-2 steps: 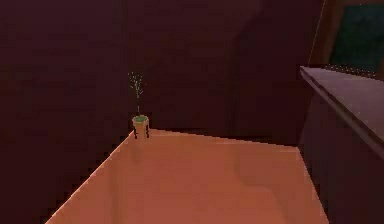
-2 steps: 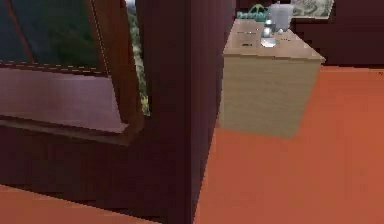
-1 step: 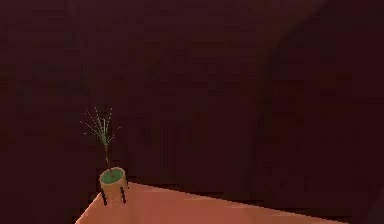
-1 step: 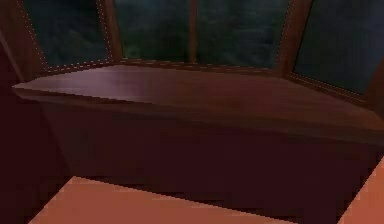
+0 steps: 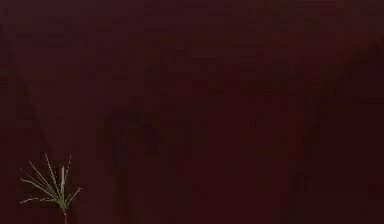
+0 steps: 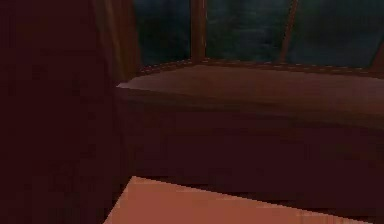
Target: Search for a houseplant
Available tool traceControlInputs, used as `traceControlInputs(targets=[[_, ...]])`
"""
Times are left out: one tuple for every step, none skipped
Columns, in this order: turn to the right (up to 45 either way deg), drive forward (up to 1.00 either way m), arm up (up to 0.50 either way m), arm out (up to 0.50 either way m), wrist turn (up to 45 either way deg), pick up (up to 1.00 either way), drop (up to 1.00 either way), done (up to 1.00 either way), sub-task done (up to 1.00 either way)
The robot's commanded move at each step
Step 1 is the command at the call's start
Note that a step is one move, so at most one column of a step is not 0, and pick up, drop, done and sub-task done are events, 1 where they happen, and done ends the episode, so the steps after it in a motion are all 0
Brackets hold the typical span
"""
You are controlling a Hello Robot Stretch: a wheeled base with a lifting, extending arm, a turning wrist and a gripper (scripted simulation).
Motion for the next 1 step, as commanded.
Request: traceControlInputs(targets=[[-39.0,0.00,0.00,0.00,0.0,0.00,0.00,0.00,0.00]])
